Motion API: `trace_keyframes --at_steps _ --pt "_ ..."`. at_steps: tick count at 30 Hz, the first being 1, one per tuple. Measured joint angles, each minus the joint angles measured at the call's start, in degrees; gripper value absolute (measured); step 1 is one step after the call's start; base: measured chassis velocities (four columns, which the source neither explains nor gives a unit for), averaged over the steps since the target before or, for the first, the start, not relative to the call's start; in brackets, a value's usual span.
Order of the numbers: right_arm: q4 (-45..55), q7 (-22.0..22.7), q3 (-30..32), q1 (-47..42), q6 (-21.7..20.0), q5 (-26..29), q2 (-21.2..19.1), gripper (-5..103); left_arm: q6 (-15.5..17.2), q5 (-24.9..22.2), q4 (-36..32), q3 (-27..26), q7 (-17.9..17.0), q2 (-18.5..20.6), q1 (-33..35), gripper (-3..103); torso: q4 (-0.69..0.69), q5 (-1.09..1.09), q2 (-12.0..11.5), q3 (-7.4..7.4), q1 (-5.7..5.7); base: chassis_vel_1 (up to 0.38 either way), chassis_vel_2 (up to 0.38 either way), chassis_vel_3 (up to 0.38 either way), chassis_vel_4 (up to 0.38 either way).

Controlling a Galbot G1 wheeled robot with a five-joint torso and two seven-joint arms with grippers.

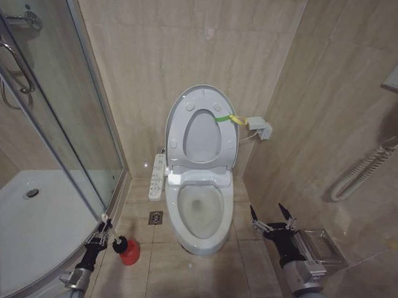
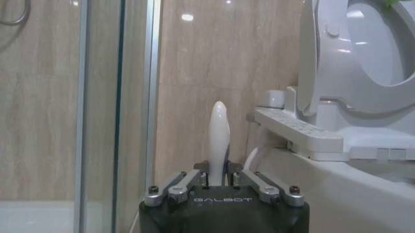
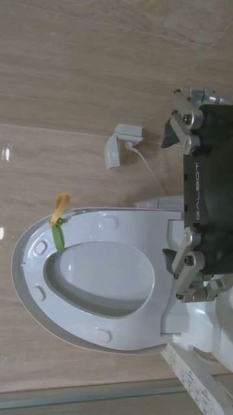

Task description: Open the toilet lid, clean the toilet bowl with a toilet brush, close the toilet lid, and flush.

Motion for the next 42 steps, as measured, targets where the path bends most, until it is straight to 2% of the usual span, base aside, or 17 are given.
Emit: trace_keyframes --at_steps 42 --pt "0.0 0.0 0.0 0.0 0.0 0.0 0.0 100 0.1 0.1 0.7 0.2 0.2 -0.5 -0.7 18 0.0 0.0 0.0 0.01 0.0 0.0 0.0 0.0 0.0"
